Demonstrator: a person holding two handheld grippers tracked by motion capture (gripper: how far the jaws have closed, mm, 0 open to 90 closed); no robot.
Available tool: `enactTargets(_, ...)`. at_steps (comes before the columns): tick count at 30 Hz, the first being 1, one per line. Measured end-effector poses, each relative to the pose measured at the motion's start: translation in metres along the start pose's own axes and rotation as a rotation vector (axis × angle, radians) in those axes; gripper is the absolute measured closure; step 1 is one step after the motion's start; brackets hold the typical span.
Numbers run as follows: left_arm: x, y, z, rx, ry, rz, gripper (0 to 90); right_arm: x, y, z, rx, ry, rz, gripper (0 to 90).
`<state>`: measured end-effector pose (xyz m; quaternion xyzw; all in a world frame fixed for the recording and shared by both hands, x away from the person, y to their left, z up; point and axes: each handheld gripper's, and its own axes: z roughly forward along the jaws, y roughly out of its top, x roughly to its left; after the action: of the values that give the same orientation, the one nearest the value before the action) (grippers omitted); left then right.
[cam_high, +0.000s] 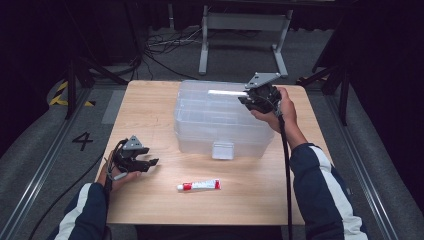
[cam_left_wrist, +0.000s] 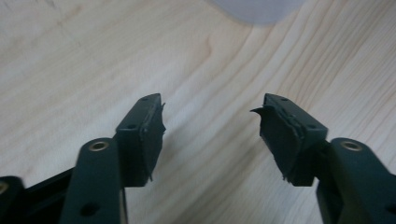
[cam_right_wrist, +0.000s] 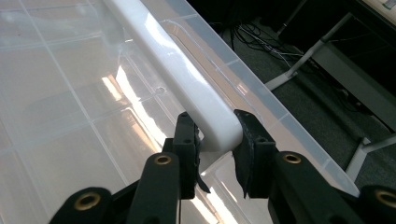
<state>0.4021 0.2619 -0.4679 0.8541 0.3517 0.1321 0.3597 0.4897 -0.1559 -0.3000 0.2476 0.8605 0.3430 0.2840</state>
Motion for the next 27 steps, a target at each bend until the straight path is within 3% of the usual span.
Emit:
enactTargets(1, 0.0, 0.005, -0.001, 0.0, 0.009, 0.014, 43.4, 0.0, 0.0, 0.0, 0.001, 0.0, 0.0, 72.1)
enactTargets(4, -0.001, 0.016, 0.0, 0.01, 0.048, 0.038, 63.3, -0.002, 0.002, 0.0, 0.004, 0.007, -0.002, 72.3)
enactTargets(11, -0.002, 0.034, -0.001, -0.03, 0.024, 0.086, 84.9, -0.006, 0.005, -0.001, 0.013, 0.017, 0.015, 72.2)
enactTargets(15, -0.008, 0.046, -0.001, -0.047, 0.026, 0.122, 89.8, -0.008, 0.007, -0.001, 0.023, 0.018, 0.032, 72.1)
enactTargets(25, -0.015, 0.067, -0.012, -0.159, 0.024, 0.116, 90.0, -0.014, 0.013, 0.0, 0.04, 0.03, 0.051, 72.0)
enactTargets(27, -0.015, 0.068, -0.012, -0.162, 0.018, 0.115, 90.0, -0.015, 0.013, 0.0, 0.04, 0.032, 0.056, 72.0)
